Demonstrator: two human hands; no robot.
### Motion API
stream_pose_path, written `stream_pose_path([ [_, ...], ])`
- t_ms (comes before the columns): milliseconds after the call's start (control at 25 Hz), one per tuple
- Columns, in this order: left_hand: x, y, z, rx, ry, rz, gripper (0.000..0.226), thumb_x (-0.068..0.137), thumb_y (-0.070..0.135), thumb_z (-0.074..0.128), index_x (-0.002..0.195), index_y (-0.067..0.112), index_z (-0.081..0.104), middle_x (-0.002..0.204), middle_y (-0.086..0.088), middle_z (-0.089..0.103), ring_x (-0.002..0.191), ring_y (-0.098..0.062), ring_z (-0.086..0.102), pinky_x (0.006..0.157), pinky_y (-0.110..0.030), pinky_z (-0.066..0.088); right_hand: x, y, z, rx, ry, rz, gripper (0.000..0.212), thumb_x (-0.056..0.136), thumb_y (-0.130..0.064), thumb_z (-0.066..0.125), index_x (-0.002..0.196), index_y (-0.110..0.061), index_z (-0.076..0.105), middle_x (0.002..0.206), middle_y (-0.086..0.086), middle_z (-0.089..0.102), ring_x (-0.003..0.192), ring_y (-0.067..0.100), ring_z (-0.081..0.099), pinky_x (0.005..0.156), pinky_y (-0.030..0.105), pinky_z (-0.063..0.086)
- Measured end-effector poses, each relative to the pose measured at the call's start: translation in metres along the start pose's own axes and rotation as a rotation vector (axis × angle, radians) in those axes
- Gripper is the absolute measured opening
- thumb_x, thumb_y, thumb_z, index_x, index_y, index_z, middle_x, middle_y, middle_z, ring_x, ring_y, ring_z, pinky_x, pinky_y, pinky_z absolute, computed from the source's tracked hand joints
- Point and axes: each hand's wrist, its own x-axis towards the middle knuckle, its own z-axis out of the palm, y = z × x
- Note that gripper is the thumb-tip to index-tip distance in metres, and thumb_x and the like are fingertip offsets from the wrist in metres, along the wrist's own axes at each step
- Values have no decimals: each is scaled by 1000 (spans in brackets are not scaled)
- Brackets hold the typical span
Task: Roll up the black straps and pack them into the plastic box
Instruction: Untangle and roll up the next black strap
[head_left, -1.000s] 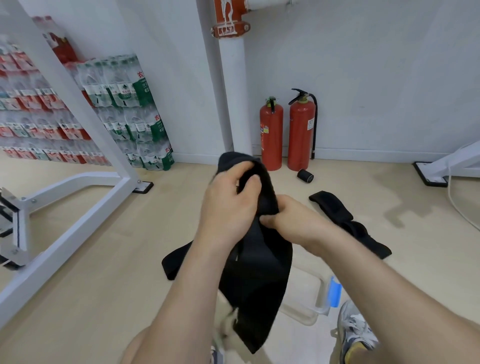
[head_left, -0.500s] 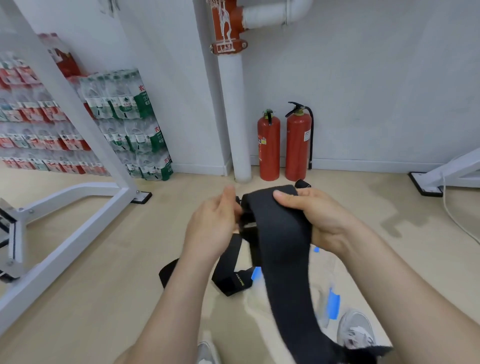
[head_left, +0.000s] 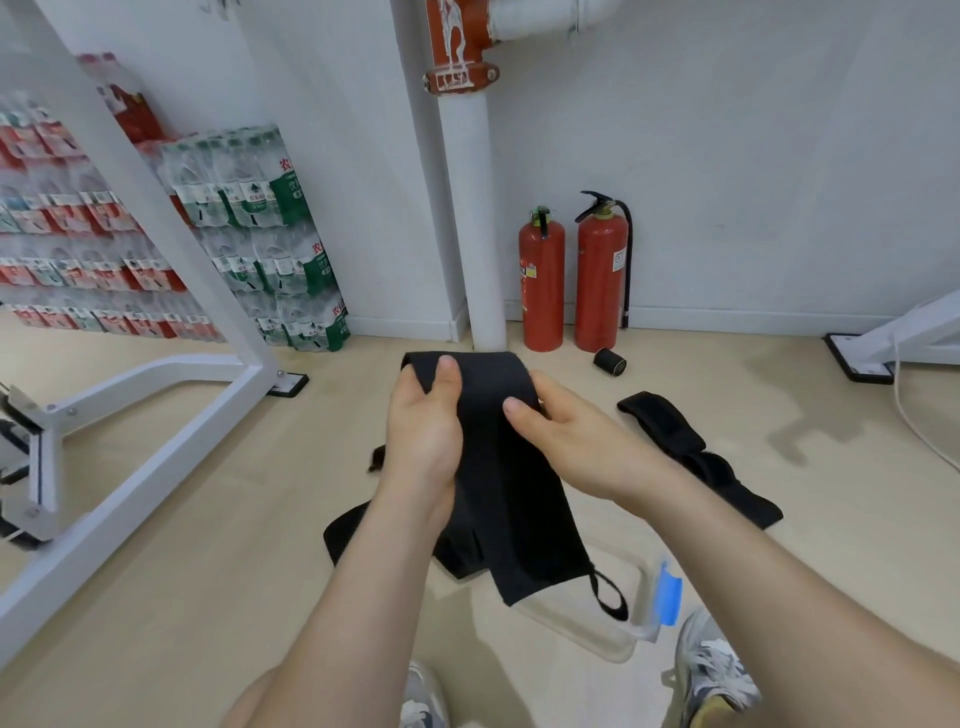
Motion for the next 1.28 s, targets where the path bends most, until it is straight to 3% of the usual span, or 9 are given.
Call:
stream_pose_path([
  [120, -2, 3, -1, -10, -111, 12, 21, 101, 16, 54, 119, 9, 61, 107, -11, 74, 97, -27, 73, 79, -40, 59, 10, 9, 12, 31, 236, -133, 27, 103, -26, 46, 128, -23, 56, 118, -8, 67, 111, 10, 62, 100, 41, 50],
  [320, -19, -18, 10, 253, -240, -121, 26, 96, 36, 61, 119, 22, 60, 109, 0, 74, 100, -19, 71, 93, -46, 56, 19, 11, 14, 132, 649, -86, 23, 100, -28, 51, 100, -10, 65, 94, 11, 70, 91, 29, 67, 85, 49, 55],
  [400, -19, -21, 11, 264, -221, -93, 21, 95, 35, 63, 113, 24, 61, 108, 0, 73, 99, -20, 71, 90, -48, 57, 17, 6, 10, 261, 573, 11, 26, 101, -27, 49, 99, -7, 66, 95, 17, 71, 91, 35, 68, 84, 50, 57],
  [480, -14, -19, 10, 173, -111, -17, 12, 95, 29, 65, 106, 25, 63, 104, -3, 74, 95, -23, 72, 85, -50, 59, 10, -2, 0, 338, 281, 87, 19, 100, -27, 54, 105, -14, 68, 97, 8, 76, 92, 25, 73, 82, 42, 60],
  [640, 0, -9, 0, 75, 62, 91, 10, 96, 28, 62, 102, 20, 64, 104, -5, 74, 96, -26, 72, 86, -52, 58, -9, -9, -13, 52, -269, 150, 19, 97, -18, 60, 113, -10, 67, 104, 4, 76, 92, 15, 73, 78, 25, 58],
  [880, -8, 0, -10, 257, -237, -174, 25, 93, 34, 67, 113, 20, 64, 101, -4, 76, 92, -22, 73, 80, -40, 60, -3, -1, 3, 222, 154, 66, 20, 95, -21, 64, 114, -15, 68, 100, 6, 76, 90, 21, 73, 78, 35, 62],
  [1000, -12, -3, -13, 224, -254, -142, 22, 94, 25, 66, 113, 16, 65, 101, -6, 76, 91, -22, 74, 75, -37, 60, 0, -2, -7, 321, 102, 140, 27, 91, -19, 69, 117, -10, 66, 102, 10, 75, 93, 24, 73, 83, 39, 60],
  [1120, -9, -8, -14, 219, -132, -53, 14, 93, 17, 68, 105, 11, 69, 96, -8, 77, 91, -26, 74, 82, -44, 59, -7, -11, -20, 55, 74, 134, 35, 85, -18, 76, 114, -17, 56, 85, 0, 72, 65, 1, 68, 62, 21, 52],
  [1280, -10, -10, -8, 236, -82, -5, 12, 94, 15, 66, 105, 11, 69, 99, -8, 76, 94, -26, 73, 89, -48, 58, -11, -14, -39, -125, 88, 59, 39, 83, -16, 78, 102, -30, 48, 69, -4, 59, 65, 15, 56, 66, 32, 46],
])
